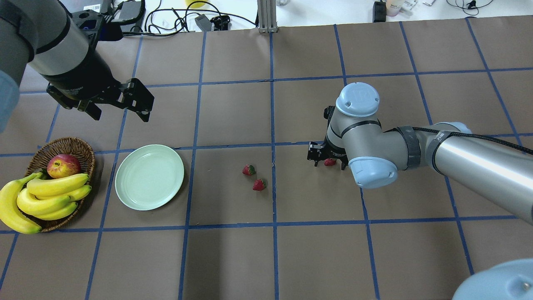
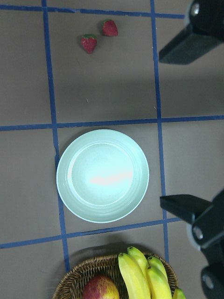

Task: Collect all strawberries into plate
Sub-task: 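Move the right gripper to the last strawberry and grasp it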

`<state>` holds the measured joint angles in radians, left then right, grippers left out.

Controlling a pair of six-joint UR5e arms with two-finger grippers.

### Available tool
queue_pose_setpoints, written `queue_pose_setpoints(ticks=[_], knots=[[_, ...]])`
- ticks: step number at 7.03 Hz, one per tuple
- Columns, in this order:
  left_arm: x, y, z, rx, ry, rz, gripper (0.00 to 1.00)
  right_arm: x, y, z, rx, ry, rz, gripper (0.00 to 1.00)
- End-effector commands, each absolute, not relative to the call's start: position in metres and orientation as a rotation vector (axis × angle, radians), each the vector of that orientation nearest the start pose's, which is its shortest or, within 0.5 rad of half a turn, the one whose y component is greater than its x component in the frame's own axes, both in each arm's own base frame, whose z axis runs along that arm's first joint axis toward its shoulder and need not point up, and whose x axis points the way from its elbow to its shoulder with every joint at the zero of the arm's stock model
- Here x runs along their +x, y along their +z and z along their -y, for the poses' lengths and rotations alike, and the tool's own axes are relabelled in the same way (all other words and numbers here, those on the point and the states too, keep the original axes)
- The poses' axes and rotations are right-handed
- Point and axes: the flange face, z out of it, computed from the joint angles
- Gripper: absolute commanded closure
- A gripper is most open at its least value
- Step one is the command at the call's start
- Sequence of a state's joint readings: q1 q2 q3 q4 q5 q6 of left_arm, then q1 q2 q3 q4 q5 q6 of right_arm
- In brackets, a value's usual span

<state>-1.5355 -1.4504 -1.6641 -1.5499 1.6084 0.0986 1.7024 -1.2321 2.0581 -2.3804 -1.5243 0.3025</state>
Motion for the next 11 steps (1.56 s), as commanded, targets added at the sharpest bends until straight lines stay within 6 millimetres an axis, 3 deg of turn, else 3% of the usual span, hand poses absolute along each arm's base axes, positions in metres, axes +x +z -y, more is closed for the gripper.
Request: queue_pose_setpoints(ticks=[1,2,4,6,8,11], knots=[[-0.113,0.501,0.449,0.098,-0.072,-3.095,0.0,0.203,0.177,0.485,0.266,0.03,-3.086,0.89],[-0.114,0.502,0.449,0.099,-0.075,-3.102,0.0,0.203,0.18,0.487,0.263,0.018,-3.086,0.94],[-0.113,0.503,0.448,0.096,-0.079,-3.099,0.0,0.21,0.195,0.494,0.31,-0.025,-3.07,0.94],[-0.114,0.503,0.448,0.099,-0.077,-3.103,0.0,0.294,0.22,0.492,0.47,-0.027,-2.906,0.94],[-0.114,0.503,0.448,0.098,-0.077,-3.1,0.0,0.364,0.202,0.482,0.477,0.025,-2.907,0.9],[-0.114,0.503,0.448,0.098,-0.077,-3.099,0.0,0.377,0.174,0.482,0.499,0.103,-2.897,0.87]])
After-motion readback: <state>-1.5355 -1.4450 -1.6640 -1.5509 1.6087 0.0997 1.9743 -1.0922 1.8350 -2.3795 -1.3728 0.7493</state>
